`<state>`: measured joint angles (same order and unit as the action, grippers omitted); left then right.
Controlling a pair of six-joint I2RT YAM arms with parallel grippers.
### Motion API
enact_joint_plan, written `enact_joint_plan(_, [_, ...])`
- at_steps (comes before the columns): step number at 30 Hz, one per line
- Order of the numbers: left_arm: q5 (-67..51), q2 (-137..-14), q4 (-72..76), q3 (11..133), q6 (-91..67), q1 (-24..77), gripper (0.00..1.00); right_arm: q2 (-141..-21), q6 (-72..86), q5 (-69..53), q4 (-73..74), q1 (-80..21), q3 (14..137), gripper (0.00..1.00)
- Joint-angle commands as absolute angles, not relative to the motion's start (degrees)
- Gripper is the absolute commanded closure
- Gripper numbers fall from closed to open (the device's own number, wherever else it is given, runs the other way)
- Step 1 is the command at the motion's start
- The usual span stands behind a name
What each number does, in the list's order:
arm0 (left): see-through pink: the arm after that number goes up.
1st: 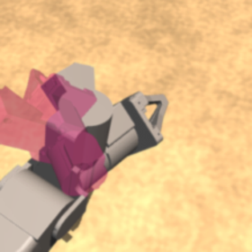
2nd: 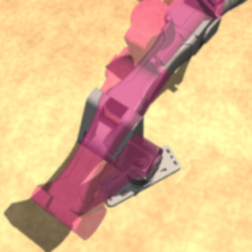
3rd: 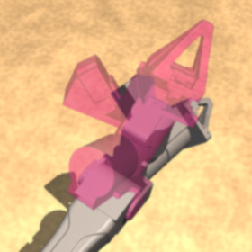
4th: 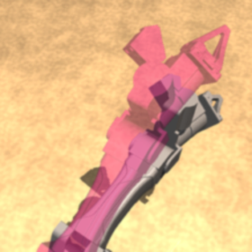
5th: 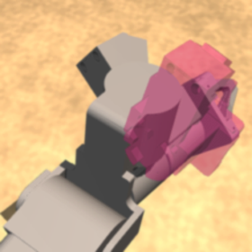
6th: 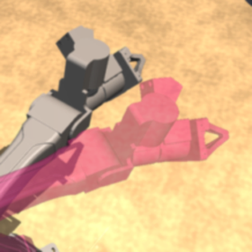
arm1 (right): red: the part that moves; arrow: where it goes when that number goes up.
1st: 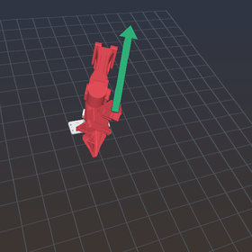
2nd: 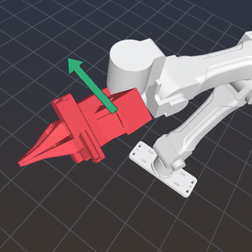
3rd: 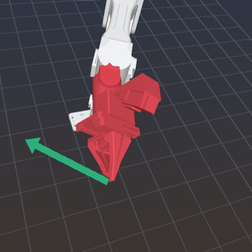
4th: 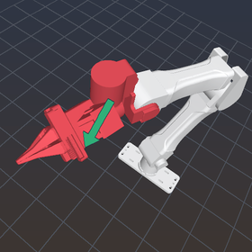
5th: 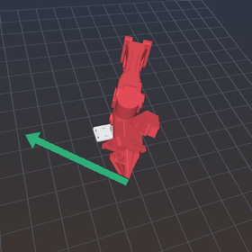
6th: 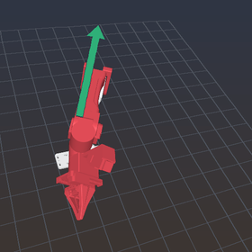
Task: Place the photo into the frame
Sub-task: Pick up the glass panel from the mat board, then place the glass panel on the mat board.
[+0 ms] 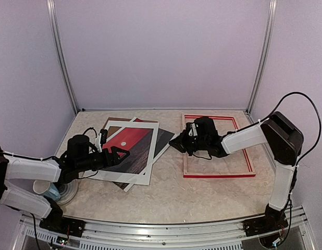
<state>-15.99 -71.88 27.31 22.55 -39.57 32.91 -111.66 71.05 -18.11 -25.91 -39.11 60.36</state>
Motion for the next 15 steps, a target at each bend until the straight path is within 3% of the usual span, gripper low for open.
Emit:
enact_joint_plan(1, [-15.64,-70.33,26.28,22.13,-39.86,32.7,0.14,-106.49,67.04,-21.61,-21.94,-36.53,57.86,0.96])
enact_joint_plan(15, [-16.08,-69.86,25.82,22.5,-40.38,32.78,0.14,-96.73,52.75,-30.16,-2.09,-25.18,55.48,0.95])
